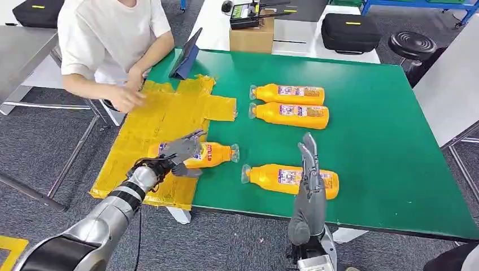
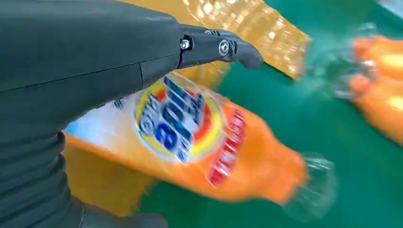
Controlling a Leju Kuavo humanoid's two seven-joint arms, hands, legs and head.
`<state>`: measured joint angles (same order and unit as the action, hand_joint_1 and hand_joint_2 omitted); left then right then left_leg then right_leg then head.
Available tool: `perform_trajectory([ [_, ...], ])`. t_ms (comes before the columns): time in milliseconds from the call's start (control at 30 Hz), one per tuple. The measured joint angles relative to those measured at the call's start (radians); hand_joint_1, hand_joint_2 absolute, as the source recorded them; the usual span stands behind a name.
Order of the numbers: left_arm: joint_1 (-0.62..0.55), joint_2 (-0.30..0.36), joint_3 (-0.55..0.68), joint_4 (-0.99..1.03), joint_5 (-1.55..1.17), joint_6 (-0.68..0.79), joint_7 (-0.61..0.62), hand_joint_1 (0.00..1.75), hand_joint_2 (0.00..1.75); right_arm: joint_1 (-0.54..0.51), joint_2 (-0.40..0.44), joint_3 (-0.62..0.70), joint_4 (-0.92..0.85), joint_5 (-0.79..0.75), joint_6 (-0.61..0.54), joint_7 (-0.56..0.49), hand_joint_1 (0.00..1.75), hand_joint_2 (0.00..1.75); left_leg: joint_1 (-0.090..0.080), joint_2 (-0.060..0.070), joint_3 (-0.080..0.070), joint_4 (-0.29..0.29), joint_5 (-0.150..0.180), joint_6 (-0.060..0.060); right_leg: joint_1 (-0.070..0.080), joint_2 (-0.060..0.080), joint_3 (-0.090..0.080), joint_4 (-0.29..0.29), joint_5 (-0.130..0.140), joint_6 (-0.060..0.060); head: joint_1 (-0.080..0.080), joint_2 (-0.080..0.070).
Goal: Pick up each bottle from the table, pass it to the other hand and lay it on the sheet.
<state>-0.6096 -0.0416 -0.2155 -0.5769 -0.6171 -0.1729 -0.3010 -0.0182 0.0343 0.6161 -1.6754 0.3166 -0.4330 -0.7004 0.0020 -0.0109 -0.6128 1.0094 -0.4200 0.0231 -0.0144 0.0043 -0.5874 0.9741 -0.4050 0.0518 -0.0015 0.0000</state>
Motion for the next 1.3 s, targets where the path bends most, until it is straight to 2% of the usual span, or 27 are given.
perform_trajectory([
  [300,0.056,-0.005,0.03,-0.086,0.097,-0.01,-0.043,0.0,1.75,-0.003,-0.004,0.008,0.012,0.0,-0.008,0.0,0.0,0.0,0.0,0.0,-0.001,0.0,0.0,0.0,0.0,0.0,-0.001,0.0,0.0,0.0,0.0,0.0],
  [400,0.114,-0.02,0.052,-0.177,0.292,-0.01,-0.085,0.0,1.75,-0.006,-0.008,0.014,0.018,0.002,-0.011,0.0,0.0,0.0,0.0,0.001,-0.002,0.0,0.0,0.0,0.0,0.0,-0.003,0.0,0.0,0.0,0.0,0.0],
  [433,0.141,-0.033,0.066,-0.227,0.398,-0.019,-0.099,0.0,1.75,-0.006,-0.009,0.017,0.02,0.005,-0.017,0.0,0.0,1.75,0.0,0.0,-0.003,0.0,0.0,0.0,0.0,0.0,-0.003,0.0,0.0,0.0,0.0,0.0],
  [600,0.307,-0.111,0.106,-0.575,0.91,0.028,-0.131,0.0,1.75,0.005,-0.015,0.013,0.064,0.124,-0.049,0.008,0.0,1.75,0.0,0.001,-0.004,0.0,-0.001,0.0,0.0,0.0,-0.004,0.0,0.0,0.0,0.0,0.0],
  [667,0.377,-0.12,0.106,-0.712,0.995,0.035,-0.142,0.0,1.75,0.006,-0.023,-0.004,0.107,0.231,-0.024,0.076,0.0,1.75,0.0,0.001,-0.004,0.0,-0.002,-0.001,0.0,0.001,-0.005,-0.001,-0.001,0.0,0.0,0.0],
  [767,0.469,-0.132,0.1,-0.879,1.026,0.028,-0.152,0.0,1.75,0.006,-0.046,-0.053,0.213,0.337,-0.004,0.142,0.0,1.75,0.0,-0.001,-0.005,0.0,-0.002,-0.001,0.0,0.0,-0.005,-0.001,-0.001,0.0,0.0,0.0],
  [967,0.563,-0.135,0.082,-1.028,0.989,0.049,-0.179,0.0,1.75,-0.007,-0.077,-0.161,0.38,0.436,-0.016,0.206,0.0,1.75,0.0,-0.001,-0.005,0.0,-0.002,-0.001,0.0,0.0,-0.005,-0.001,-0.001,0.0,0.0,0.0],
  [1300,0.598,-0.135,0.038,-1.113,0.924,0.123,-0.196,0.0,1.75,-0.076,-0.105,-0.277,0.575,0.527,-0.058,0.249,0.0,1.75,0.0,0.0,-0.005,0.0,-0.001,0.0,0.0,0.0,-0.005,-0.001,0.0,0.0,0.0,0.0],
])
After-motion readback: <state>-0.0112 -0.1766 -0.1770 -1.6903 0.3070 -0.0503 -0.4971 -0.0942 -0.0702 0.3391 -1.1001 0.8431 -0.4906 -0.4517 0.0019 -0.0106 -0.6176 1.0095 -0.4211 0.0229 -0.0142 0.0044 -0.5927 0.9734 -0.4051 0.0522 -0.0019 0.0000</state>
